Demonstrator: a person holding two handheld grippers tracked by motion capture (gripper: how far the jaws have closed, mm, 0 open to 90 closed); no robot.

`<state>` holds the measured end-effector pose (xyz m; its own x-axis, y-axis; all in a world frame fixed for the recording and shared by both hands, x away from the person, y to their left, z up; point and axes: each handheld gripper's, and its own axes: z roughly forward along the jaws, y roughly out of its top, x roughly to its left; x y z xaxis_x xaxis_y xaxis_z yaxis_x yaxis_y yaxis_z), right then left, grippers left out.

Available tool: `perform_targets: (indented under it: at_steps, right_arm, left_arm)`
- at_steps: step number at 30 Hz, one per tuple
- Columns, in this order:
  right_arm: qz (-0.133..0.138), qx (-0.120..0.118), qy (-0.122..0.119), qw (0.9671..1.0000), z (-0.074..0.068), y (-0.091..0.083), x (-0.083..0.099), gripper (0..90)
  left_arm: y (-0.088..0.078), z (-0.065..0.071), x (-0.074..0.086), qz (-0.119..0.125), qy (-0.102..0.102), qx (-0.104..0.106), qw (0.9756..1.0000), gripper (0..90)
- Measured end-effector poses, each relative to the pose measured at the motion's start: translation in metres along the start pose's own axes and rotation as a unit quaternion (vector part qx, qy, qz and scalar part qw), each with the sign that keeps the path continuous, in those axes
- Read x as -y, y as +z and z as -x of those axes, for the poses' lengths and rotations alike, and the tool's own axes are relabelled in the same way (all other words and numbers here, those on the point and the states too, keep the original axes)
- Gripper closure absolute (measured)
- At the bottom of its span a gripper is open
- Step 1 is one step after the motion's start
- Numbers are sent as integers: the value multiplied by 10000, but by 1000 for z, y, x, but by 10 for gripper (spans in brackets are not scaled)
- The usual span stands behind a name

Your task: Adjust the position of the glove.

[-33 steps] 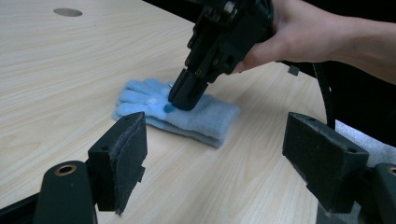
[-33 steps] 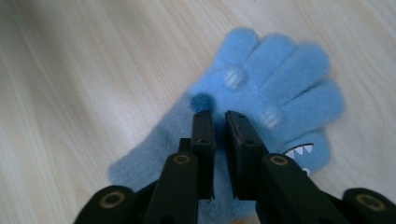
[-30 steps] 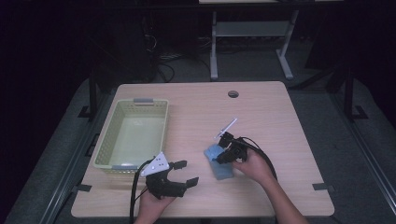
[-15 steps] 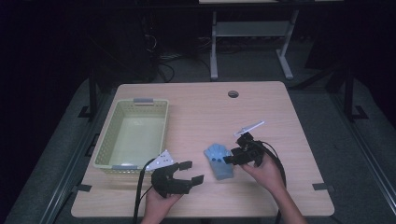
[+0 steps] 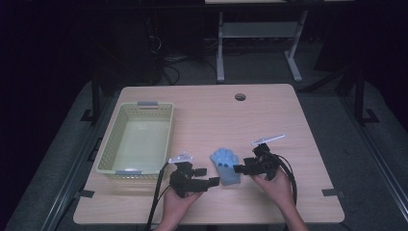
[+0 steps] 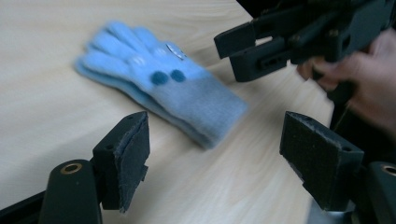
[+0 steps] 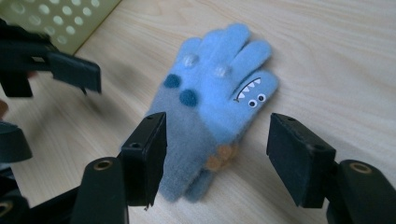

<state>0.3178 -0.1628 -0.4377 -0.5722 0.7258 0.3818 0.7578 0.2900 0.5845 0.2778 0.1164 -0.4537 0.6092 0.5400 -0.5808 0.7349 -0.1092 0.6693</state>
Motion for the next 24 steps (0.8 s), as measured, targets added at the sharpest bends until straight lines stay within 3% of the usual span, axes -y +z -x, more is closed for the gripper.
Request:
perform_targets:
  at_steps: [1, 3, 11, 16, 20, 24]
  right_arm:
    - [46, -30, 69, 10000, 1, 1, 2, 375]
    - [111, -32, 168, 9998, 3, 2, 5, 376]
    - [237, -205, 365, 9988, 7, 2, 8, 398]
    - [318, -379, 587, 9970, 12, 5, 13, 424]
    - [276, -416, 784, 9957, 15, 9, 16, 436]
    - [200, -464, 761, 9958, 14, 15, 15, 456]
  left_arm:
    - [2, 0, 0, 21, -115, 16, 9999, 238]
    - [6, 1, -1, -8, -102, -68, 9999, 238]
    - [24, -9, -6, -194, -681, -181, 9973, 254]
    - [30, -9, -5, -176, -618, -260, 9976, 307]
    - [34, -14, -5, -159, -914, -196, 9955, 324]
    - [35, -15, -5, -88, -893, -216, 9957, 357]
